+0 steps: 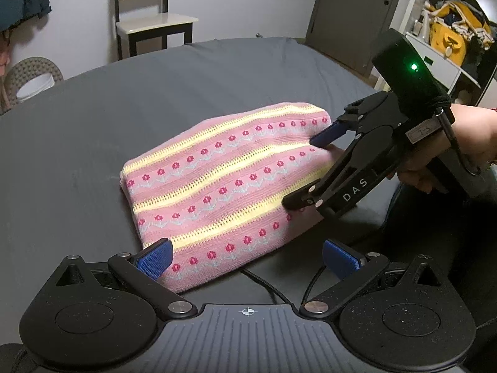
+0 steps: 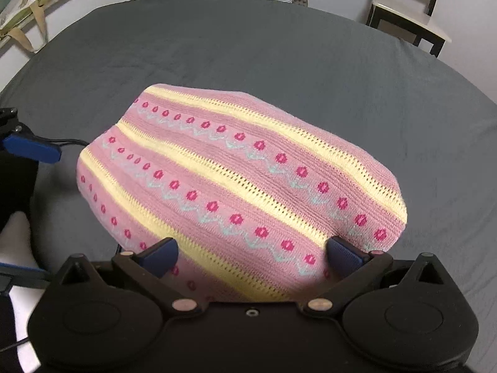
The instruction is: Fold clothes
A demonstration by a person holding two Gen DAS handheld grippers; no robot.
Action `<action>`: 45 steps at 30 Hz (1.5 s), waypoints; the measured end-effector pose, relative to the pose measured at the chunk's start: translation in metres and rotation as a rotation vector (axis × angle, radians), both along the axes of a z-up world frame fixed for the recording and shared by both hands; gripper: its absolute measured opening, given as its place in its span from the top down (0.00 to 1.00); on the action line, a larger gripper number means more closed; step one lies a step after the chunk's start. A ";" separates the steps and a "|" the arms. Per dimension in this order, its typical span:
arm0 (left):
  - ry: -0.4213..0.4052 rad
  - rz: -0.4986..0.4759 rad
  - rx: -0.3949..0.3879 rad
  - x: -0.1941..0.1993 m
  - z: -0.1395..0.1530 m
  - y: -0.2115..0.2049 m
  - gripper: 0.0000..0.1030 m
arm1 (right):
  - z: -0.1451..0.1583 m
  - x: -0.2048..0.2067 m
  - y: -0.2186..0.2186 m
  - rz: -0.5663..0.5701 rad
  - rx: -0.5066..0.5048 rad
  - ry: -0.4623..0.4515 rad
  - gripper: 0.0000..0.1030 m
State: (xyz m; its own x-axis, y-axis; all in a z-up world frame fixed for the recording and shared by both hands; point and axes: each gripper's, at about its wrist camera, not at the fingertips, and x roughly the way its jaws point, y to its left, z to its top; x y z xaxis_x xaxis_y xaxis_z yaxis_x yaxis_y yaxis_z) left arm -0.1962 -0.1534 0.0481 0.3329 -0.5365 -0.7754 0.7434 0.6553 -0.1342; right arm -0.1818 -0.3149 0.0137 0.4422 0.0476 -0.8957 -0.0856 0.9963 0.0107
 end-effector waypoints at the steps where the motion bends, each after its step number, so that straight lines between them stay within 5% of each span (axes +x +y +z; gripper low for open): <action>1: 0.002 0.000 -0.006 0.000 0.000 0.001 0.00 | 0.002 0.000 0.000 0.003 -0.004 -0.002 0.00; 16: 0.054 -0.018 -0.062 0.012 0.005 0.015 0.00 | 0.041 -0.041 0.048 0.148 -0.231 -0.273 0.00; 23: 0.033 -0.055 -0.052 0.017 0.008 0.020 0.00 | 0.042 -0.055 0.058 0.084 -0.264 -0.323 0.00; 31: 0.040 -0.084 -0.066 0.024 0.011 0.022 0.00 | 0.049 -0.070 0.054 -0.043 -0.192 -0.382 0.00; 35: 0.050 -0.097 -0.080 0.024 0.010 0.021 0.00 | 0.049 -0.080 0.057 -0.083 -0.255 -0.436 0.00; 42: 0.113 -0.122 -0.093 0.027 0.003 0.020 0.00 | 0.038 -0.087 0.074 0.046 -0.335 -0.430 0.00; 45: 0.166 -0.111 -0.113 0.030 0.003 0.028 0.00 | 0.029 -0.088 0.089 0.124 -0.445 -0.423 0.00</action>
